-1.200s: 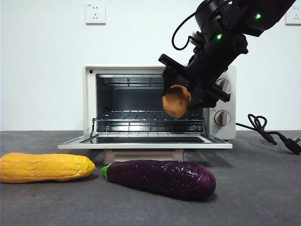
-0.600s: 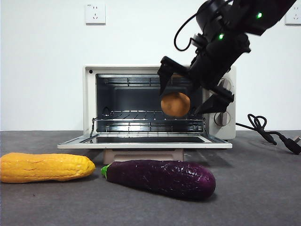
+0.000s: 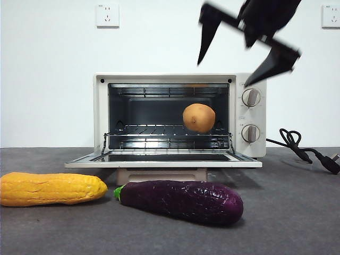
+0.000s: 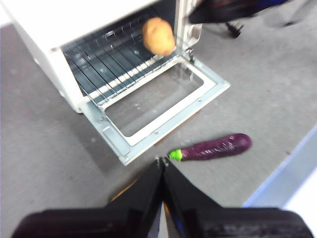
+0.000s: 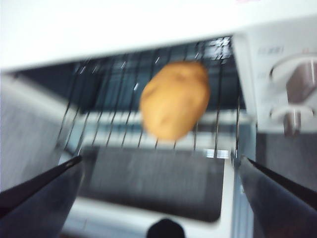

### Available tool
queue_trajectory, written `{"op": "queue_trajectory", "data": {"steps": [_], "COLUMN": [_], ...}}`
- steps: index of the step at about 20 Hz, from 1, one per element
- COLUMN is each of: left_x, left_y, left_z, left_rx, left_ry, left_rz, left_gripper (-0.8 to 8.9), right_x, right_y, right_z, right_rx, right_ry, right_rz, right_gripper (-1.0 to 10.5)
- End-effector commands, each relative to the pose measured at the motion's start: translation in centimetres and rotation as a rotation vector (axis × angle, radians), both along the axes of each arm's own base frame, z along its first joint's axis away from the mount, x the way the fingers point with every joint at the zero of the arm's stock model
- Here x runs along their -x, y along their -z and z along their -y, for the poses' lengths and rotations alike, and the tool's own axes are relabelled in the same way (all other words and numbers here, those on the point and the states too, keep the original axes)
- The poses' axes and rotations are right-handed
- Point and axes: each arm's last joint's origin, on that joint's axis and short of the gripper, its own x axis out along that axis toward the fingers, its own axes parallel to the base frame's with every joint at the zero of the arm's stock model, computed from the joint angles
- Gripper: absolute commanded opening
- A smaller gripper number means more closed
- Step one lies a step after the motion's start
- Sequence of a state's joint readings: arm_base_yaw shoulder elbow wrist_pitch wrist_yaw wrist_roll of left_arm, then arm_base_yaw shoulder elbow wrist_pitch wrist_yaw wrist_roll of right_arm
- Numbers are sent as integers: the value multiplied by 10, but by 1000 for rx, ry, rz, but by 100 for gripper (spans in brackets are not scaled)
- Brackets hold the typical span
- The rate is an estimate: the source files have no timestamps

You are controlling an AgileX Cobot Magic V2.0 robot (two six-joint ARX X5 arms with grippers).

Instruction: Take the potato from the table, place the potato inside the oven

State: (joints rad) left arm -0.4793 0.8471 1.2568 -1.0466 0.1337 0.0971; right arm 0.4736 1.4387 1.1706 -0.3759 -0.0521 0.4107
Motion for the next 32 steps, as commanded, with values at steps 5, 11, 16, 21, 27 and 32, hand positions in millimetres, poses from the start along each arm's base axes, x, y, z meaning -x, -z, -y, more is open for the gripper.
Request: {"op": "queue_trajectory", "data": {"steps": [5,11,16,21,27,32], "left_x": [-52,-109,-162,-195,-212,-216], "left_y": [61,103,144,190,233,255], "left_z": [19,18,1,-15,-13,-11], "left_rx": [71,144,240,269,265,284], "left_ry": [-83,-128,-202,-237,-231,-208], "left_rz": [-25,-130,-257,-375,-481,-547], "left_gripper": [-9,-9,-9,-9,-9,-9], "right_x": [68,135,194,241,249,249], "right_y": [-38,-64,-81,-82,-78,-78], "right_z": [22,52,89,118,124,124], "right_rx": [143,161,106,48,45,38], "right_ry": [-153,-211,-197,-171,-157,-149], "right_rz": [11,21,90,143,100,95], "right_gripper": [536,536,536,536,536,536]}}
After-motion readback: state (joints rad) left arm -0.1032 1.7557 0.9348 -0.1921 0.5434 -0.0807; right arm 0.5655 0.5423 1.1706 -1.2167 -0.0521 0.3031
